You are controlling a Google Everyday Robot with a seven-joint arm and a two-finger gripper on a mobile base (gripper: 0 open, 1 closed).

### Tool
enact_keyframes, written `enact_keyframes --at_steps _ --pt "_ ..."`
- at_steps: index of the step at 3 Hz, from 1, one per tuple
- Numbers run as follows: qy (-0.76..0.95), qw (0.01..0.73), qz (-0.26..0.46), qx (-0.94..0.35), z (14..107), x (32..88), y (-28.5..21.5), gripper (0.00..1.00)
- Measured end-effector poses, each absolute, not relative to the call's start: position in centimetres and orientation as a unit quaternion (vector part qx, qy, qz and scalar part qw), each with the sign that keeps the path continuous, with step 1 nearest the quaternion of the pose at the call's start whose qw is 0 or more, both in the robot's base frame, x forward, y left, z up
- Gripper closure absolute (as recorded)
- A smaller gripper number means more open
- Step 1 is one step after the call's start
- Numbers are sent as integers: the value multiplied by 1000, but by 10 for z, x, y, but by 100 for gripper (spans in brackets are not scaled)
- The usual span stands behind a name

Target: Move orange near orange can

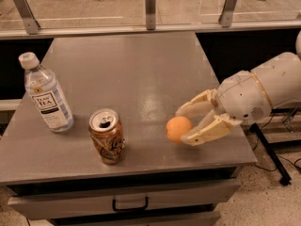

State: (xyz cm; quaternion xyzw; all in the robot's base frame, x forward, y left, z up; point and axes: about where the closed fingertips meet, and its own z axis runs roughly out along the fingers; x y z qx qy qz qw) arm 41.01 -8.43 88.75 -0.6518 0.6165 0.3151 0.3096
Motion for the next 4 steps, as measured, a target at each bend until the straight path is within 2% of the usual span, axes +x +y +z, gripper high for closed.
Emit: enact_keyframes --at_steps 1,2,4 --pt "610 327 338 -637 887 407 -77 100" --pt "571 363 394 -621 903 391 -35 100" --pt "581 360 377 -625 895 392 -26 100"
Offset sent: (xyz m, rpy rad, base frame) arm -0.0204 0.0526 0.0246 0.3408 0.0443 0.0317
